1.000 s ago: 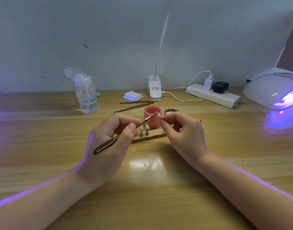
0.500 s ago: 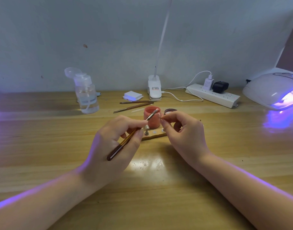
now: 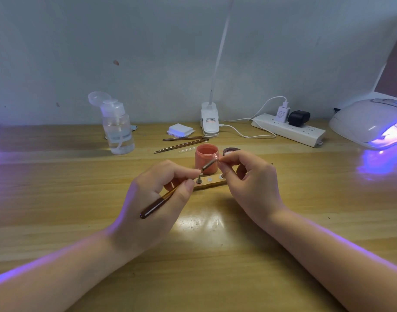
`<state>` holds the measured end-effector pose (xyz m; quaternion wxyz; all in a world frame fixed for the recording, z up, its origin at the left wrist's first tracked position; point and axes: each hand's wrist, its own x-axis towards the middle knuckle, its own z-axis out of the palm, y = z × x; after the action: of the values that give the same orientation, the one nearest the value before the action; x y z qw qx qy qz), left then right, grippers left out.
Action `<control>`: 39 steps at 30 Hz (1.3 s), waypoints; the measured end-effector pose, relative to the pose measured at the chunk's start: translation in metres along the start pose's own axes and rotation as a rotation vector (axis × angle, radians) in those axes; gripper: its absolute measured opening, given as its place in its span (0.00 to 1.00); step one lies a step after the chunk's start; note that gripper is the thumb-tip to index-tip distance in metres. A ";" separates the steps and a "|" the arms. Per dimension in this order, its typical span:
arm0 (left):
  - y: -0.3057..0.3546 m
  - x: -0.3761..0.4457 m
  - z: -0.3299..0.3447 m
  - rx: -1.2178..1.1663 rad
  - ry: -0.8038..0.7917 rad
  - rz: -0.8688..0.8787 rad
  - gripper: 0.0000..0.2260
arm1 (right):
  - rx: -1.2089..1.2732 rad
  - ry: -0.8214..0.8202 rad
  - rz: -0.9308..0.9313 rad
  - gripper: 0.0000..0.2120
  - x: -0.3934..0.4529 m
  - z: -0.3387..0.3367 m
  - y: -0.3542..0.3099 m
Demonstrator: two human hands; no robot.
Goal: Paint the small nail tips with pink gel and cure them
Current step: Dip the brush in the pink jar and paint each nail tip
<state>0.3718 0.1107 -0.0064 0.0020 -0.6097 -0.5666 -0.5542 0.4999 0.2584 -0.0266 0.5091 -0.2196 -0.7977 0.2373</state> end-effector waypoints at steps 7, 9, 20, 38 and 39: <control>0.000 0.001 -0.002 0.018 0.060 -0.047 0.10 | 0.011 -0.004 0.005 0.04 0.000 0.000 0.000; -0.001 0.000 0.000 0.006 0.030 -0.068 0.11 | 0.016 -0.005 0.006 0.05 0.000 0.000 0.000; 0.000 0.000 0.000 0.011 0.005 -0.052 0.11 | -0.004 -0.011 0.000 0.05 0.000 -0.001 -0.001; 0.000 0.000 0.000 -0.063 0.043 -0.127 0.10 | 0.010 -0.035 0.042 0.04 0.000 -0.002 -0.005; -0.001 -0.001 0.000 -0.086 0.037 -0.124 0.10 | 0.011 -0.037 0.042 0.04 0.000 -0.002 -0.005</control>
<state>0.3712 0.1100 -0.0075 -0.0482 -0.5624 -0.5789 -0.5885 0.5009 0.2546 -0.0232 0.4904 -0.2293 -0.8008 0.2562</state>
